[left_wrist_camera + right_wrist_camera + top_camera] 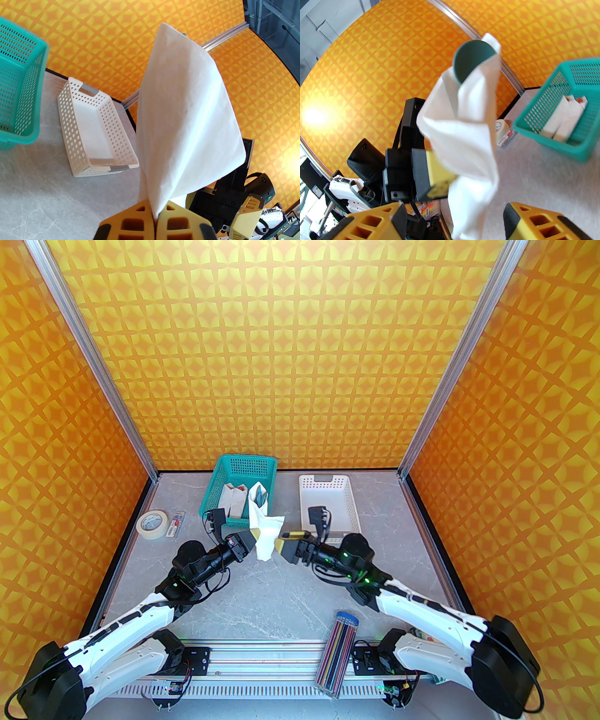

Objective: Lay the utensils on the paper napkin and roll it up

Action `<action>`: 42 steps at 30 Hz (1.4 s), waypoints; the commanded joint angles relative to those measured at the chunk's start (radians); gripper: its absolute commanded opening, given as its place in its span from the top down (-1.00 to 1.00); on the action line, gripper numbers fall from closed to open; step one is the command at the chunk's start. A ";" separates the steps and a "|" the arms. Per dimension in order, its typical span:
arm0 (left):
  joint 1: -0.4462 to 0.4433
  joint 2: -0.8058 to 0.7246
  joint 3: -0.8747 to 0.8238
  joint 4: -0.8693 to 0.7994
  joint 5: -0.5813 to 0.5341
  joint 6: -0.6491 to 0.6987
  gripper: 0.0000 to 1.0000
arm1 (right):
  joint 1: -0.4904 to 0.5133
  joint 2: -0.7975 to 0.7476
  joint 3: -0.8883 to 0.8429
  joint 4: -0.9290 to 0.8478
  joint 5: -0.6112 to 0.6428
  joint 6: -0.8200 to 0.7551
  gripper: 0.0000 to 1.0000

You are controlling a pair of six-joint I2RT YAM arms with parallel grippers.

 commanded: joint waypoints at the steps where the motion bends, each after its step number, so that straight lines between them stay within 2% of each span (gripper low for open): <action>1: -0.009 -0.013 0.031 0.037 0.017 -0.008 1.00 | 0.014 0.040 0.051 -0.002 0.021 -0.044 -0.38; 13: -0.013 -0.011 0.040 0.022 0.018 -0.005 1.00 | 0.029 0.096 0.100 -0.041 0.026 -0.068 -0.16; 22: -0.019 0.000 0.044 0.022 0.019 -0.004 1.00 | 0.040 0.121 0.128 -0.057 0.021 -0.072 0.23; 28: -0.019 0.016 0.068 0.007 0.065 0.008 0.99 | 0.040 0.125 0.143 -0.073 0.008 -0.075 0.52; 35: -0.019 0.011 0.090 -0.029 0.102 0.034 0.77 | 0.033 0.101 0.131 -0.086 0.019 -0.064 0.91; 37: -0.019 -0.005 0.091 -0.057 0.102 0.051 0.69 | 0.017 0.086 0.122 -0.088 0.012 -0.055 0.95; 42: 0.006 -0.057 0.097 -0.130 0.113 0.074 0.30 | -0.050 0.043 0.109 -0.129 -0.041 -0.045 1.00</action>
